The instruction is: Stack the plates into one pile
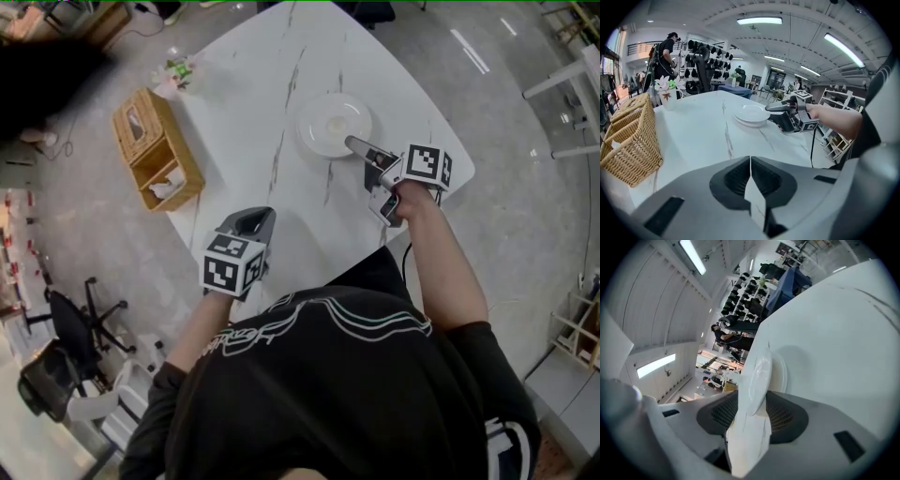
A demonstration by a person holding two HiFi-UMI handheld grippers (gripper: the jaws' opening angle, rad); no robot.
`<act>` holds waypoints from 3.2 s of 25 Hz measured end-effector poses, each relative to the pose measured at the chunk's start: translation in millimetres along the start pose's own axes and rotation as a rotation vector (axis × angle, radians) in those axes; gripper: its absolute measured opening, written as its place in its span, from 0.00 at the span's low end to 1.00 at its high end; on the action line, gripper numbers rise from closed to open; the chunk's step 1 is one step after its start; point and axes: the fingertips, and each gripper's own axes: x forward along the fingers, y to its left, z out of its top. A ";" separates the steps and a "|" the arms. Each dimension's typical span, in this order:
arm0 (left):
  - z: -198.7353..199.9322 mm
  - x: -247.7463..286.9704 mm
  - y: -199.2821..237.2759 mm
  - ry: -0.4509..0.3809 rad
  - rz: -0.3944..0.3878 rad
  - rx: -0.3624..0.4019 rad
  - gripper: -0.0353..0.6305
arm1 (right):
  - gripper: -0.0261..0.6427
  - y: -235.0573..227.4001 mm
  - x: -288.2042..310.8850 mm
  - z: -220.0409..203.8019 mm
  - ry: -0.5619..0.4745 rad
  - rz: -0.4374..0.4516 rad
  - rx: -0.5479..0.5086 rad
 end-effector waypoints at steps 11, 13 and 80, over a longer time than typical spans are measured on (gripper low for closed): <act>-6.1 -3.6 -1.8 -0.015 0.002 -0.009 0.09 | 0.43 1.9 6.9 -37.0 0.395 -0.234 -0.687; -6.6 -4.8 -1.0 -0.019 0.004 -0.012 0.09 | 0.43 -1.6 5.6 -38.7 0.447 -0.300 -0.804; 70.2 -148.0 -57.0 -0.512 -0.138 -0.019 0.09 | 0.08 201.1 -74.7 -134.9 0.056 0.258 -1.005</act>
